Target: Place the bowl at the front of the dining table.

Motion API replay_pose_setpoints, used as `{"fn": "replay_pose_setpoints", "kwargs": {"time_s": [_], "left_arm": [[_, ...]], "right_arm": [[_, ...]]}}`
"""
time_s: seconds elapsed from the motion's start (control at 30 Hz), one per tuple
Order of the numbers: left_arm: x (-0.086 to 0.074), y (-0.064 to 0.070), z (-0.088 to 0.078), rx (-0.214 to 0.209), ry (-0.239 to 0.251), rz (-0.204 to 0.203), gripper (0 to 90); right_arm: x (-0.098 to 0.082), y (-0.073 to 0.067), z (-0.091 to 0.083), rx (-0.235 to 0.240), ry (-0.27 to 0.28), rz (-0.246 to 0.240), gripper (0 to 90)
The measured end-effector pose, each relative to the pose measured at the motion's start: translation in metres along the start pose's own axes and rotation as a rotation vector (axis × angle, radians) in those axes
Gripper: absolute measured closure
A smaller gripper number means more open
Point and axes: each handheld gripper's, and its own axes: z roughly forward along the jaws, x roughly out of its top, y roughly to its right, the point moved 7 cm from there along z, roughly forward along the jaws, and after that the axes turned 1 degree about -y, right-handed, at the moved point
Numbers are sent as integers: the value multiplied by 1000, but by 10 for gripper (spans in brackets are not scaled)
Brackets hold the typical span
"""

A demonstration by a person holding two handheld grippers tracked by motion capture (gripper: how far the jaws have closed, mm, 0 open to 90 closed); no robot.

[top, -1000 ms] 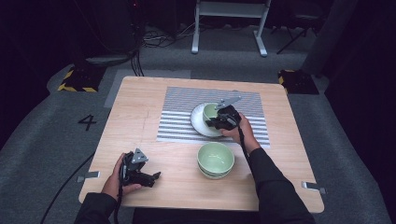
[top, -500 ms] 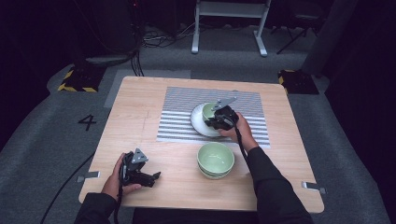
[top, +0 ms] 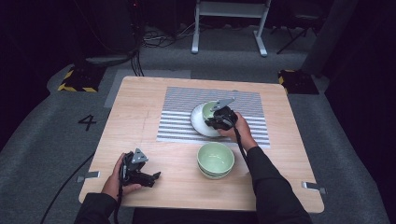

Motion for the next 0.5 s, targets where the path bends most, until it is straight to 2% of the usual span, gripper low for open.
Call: {"fn": "replay_pose_setpoints", "kwargs": {"time_s": [0.23,0.5], "left_arm": [[0,0,0,0,0,0,4],[0,0,0,-1,-2,1,4]], "right_arm": [[0,-1,3,-3,-3,0,837],[-2,-2,8,16,-10,16,827]]}}
